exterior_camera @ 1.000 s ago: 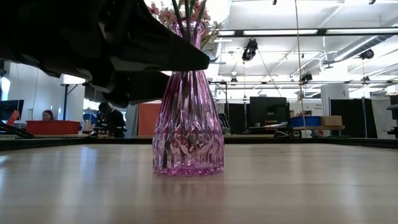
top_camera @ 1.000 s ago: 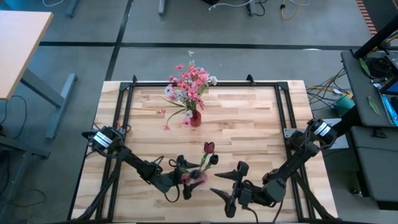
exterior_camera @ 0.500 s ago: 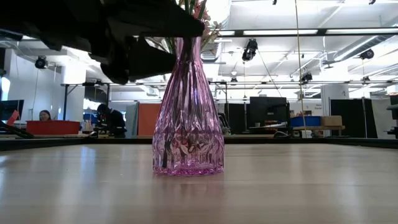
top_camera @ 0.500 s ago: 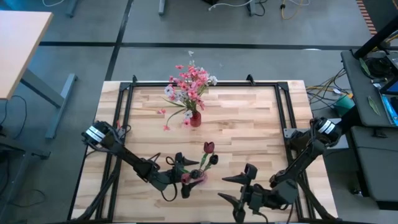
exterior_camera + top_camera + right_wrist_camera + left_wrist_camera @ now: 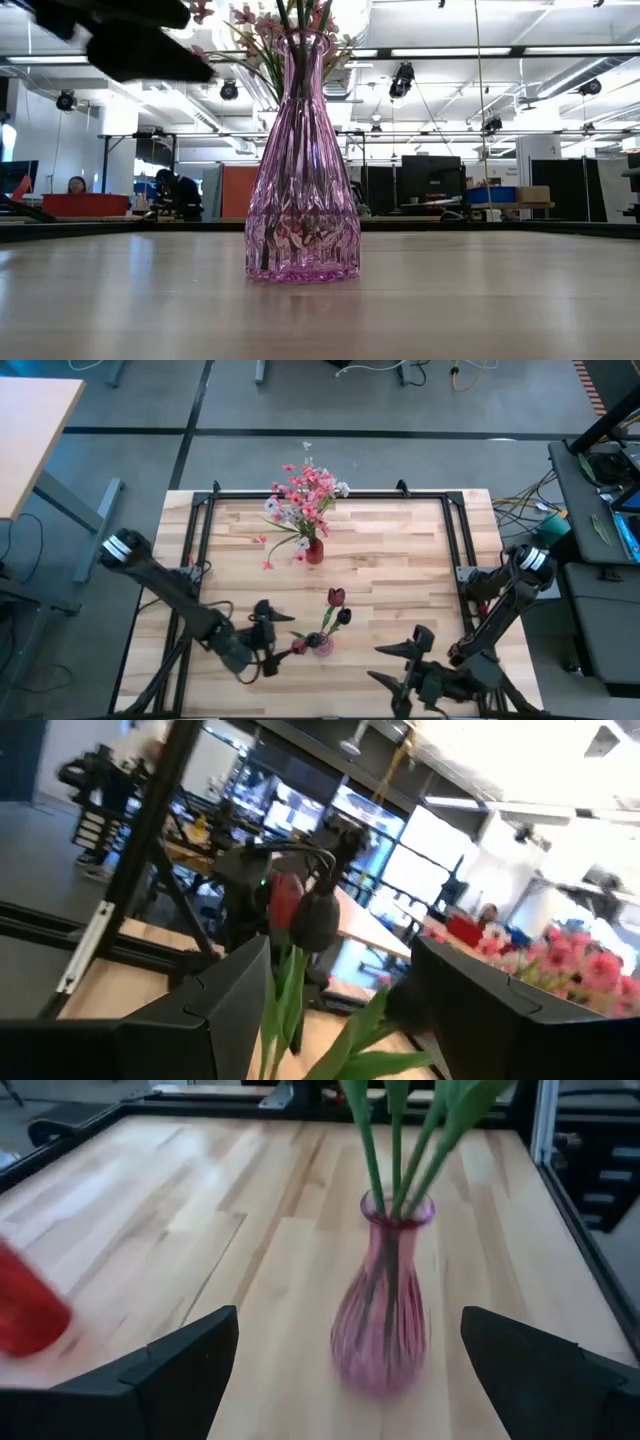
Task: Sort flowers into vase by color
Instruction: Return to Home Position
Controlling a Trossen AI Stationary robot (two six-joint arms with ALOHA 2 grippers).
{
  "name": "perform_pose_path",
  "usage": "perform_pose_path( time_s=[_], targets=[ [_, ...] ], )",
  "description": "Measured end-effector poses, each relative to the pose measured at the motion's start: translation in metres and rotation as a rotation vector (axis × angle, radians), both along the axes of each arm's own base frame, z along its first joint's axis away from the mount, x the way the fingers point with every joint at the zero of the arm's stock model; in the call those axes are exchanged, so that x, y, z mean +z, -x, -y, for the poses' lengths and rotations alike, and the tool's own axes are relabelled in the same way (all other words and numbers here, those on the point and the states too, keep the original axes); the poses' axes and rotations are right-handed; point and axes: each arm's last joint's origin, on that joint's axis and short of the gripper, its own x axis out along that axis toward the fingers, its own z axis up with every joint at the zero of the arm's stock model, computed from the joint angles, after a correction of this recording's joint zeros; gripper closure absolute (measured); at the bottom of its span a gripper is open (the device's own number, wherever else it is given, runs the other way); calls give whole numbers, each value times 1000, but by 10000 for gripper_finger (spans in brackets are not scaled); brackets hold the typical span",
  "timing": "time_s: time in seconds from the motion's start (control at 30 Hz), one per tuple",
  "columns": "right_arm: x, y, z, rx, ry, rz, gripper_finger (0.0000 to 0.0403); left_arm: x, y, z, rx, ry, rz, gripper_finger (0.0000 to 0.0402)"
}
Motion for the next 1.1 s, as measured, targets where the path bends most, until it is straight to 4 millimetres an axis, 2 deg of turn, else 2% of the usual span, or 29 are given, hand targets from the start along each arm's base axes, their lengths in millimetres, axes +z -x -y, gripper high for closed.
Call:
perform_pose_path(
  time_s=[0.1,0.23,0.37,0.47,0.6,0.7,0.83,0.97,1.0,1.1],
  targets=[
    [8,17,6,36,12,10,166,17,24,0,-10,3,-15,37],
    [12,44,27,79,-25,25,170,37,54,0,-15,-41,13,44],
    [2,69,56,176,-112,55,170,50,82,-3,19,-86,63,58],
    [-7,81,78,255,-192,80,172,54,92,-8,37,-82,84,77],
    [-17,93,102,272,-244,95,181,56,93,-15,42,-55,88,116],
    [-23,103,117,281,-251,103,190,50,91,-20,46,-95,67,165],
    [-32,116,137,322,-274,130,205,36,86,-31,74,-174,27,264],
    [-43,123,157,305,-335,154,236,29,67,-46,49,-204,13,378],
    [-46,124,161,300,-348,158,246,28,61,-50,11,-207,16,389],
    [-56,126,171,318,-361,170,280,24,47,-66,-158,-202,59,382]
  ],
)
